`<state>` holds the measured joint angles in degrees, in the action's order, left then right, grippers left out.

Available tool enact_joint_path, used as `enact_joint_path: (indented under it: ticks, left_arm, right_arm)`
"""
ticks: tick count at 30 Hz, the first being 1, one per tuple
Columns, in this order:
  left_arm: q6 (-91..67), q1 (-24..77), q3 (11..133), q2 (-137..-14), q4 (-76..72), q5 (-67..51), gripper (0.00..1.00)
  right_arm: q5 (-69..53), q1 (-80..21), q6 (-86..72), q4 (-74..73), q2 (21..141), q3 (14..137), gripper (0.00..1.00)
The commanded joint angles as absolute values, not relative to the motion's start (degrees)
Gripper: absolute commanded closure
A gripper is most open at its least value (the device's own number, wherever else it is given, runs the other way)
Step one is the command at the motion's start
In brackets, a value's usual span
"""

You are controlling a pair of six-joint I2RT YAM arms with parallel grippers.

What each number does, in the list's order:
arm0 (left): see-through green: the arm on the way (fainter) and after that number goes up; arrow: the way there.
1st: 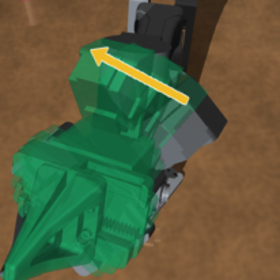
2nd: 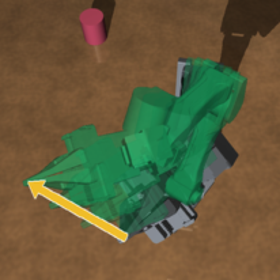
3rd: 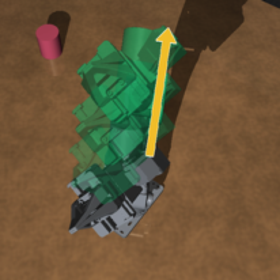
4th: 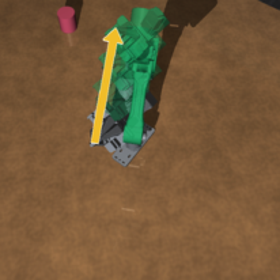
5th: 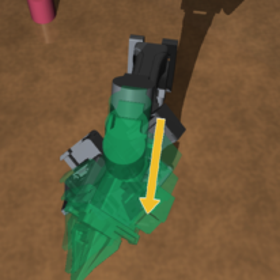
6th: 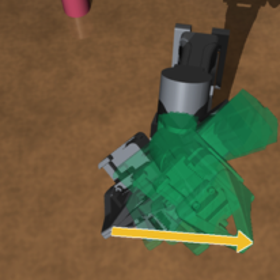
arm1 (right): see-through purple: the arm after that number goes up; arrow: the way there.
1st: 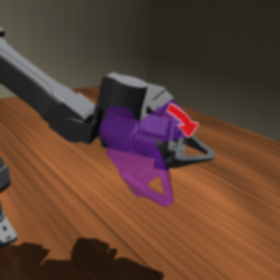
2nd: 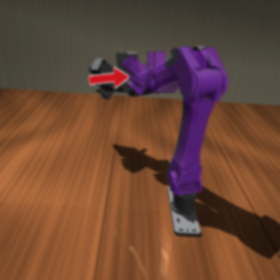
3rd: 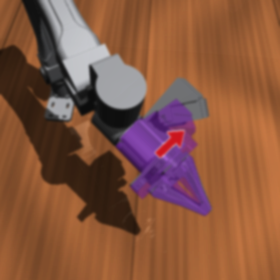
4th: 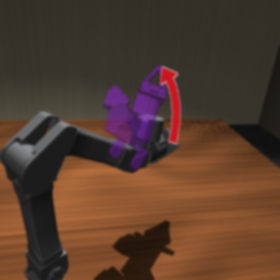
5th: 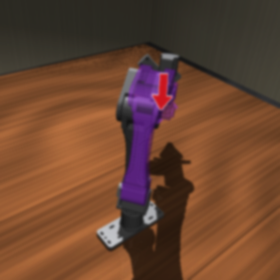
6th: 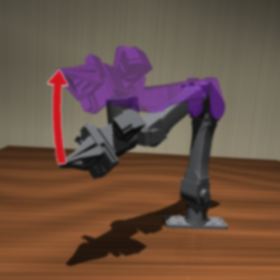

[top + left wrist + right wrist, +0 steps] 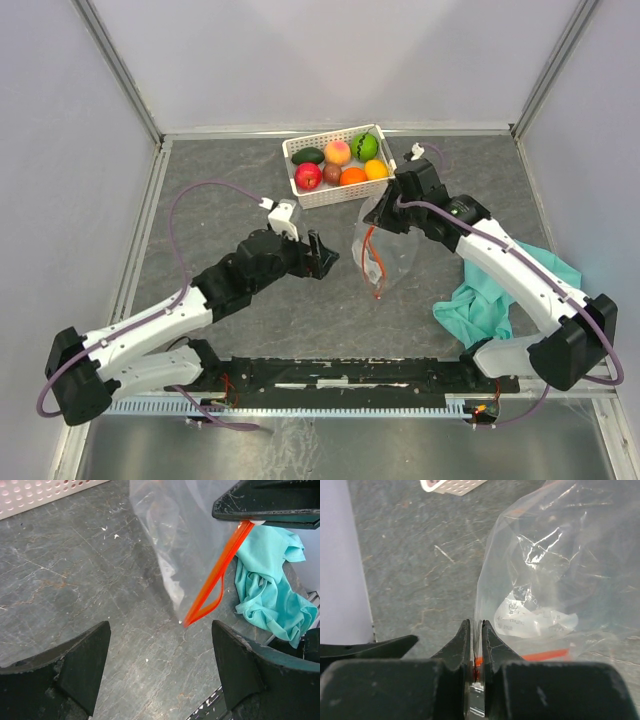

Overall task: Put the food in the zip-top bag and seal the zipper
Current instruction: Open the zipper of the food storage bag.

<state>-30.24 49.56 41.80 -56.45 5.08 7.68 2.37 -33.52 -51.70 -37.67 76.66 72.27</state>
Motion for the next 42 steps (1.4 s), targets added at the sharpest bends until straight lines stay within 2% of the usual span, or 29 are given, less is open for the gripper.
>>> enact_joint_path:
  ticks: [1,13,23,34,42]
  left_arm:
    - [-30.9,53.0,41.6,-58.9,-1.6,14.2,0.12]
    - [-29.0,56.5,39.7,-61.2,-5.3,18.3,0.12]
    - [-28.6,61.5,35.2,-65.3,-10.6,32.2,0.13]
    - [-25.8,61.6,32.8,-71.7,-22.5,36.4,0.22]
    - [-23.6,61.5,33.8,-70.1,-19.5,38.0,0.49]
  right_arm:
    - [0.2,-35.2,-55.8,-31.7,75.8,73.8,0.97]
    - [-0.3,-36.2,-57.3,-30.4,76.0,75.2,0.91]
    - [-1.9,-36.4,-58.7,-28.4,77.0,74.1,0.90]
    - [-2.2,-36.6,-59.2,-27.9,77.1,73.3,0.90]
    - [0.3,-36.5,-57.3,-30.0,76.6,73.2,0.84]
